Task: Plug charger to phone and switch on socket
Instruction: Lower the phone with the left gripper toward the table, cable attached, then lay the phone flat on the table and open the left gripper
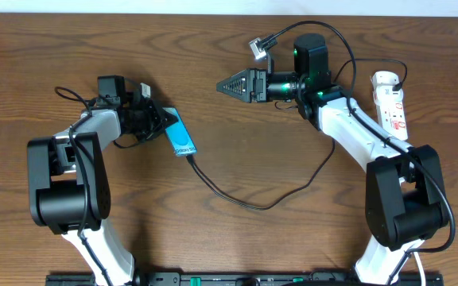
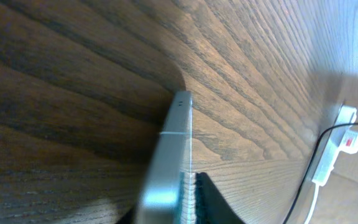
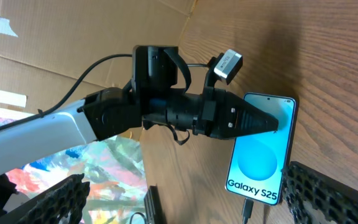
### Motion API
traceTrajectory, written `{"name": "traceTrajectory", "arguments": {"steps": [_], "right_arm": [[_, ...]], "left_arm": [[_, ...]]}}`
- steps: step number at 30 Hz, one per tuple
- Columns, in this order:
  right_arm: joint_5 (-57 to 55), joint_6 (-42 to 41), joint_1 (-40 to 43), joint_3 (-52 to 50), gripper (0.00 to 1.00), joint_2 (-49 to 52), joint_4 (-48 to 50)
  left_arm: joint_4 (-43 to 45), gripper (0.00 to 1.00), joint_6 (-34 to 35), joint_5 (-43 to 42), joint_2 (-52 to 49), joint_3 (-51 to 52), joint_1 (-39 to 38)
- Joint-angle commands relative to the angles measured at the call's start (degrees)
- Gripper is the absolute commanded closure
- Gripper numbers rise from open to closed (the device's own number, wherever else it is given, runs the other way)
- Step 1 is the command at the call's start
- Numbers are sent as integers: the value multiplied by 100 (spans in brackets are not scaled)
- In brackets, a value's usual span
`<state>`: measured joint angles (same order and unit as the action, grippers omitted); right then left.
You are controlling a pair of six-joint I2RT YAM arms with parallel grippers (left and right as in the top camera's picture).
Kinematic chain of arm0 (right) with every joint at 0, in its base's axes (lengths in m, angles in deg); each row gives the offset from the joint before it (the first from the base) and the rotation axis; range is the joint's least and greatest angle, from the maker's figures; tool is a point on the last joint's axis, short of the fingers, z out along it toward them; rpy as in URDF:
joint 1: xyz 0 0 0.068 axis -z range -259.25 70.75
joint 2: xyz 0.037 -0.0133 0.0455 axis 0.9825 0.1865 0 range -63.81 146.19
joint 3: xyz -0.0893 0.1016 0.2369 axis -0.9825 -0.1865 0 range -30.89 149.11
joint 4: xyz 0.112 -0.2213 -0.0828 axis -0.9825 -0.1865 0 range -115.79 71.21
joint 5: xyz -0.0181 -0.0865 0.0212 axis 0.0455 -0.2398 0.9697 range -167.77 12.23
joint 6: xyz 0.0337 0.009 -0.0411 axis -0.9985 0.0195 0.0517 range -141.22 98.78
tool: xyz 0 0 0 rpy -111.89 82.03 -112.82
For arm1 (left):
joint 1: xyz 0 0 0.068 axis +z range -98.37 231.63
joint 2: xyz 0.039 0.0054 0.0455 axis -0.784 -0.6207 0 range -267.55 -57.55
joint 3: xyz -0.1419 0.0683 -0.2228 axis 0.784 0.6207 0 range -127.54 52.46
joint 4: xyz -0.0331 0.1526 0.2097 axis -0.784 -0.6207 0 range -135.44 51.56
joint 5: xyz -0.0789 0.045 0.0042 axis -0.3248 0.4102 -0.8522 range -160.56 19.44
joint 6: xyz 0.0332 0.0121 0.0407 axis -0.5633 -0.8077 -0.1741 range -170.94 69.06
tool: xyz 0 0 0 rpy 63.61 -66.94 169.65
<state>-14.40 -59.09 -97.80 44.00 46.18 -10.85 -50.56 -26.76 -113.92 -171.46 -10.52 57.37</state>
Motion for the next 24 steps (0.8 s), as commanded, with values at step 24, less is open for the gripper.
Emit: {"name": "traceTrajectory", "arguments": {"steps": [24], "right_arm": [[61, 133, 52, 74, 1, -20, -2]], "left_arm": [[-245, 41, 7, 59, -76, -155, 7]]}}
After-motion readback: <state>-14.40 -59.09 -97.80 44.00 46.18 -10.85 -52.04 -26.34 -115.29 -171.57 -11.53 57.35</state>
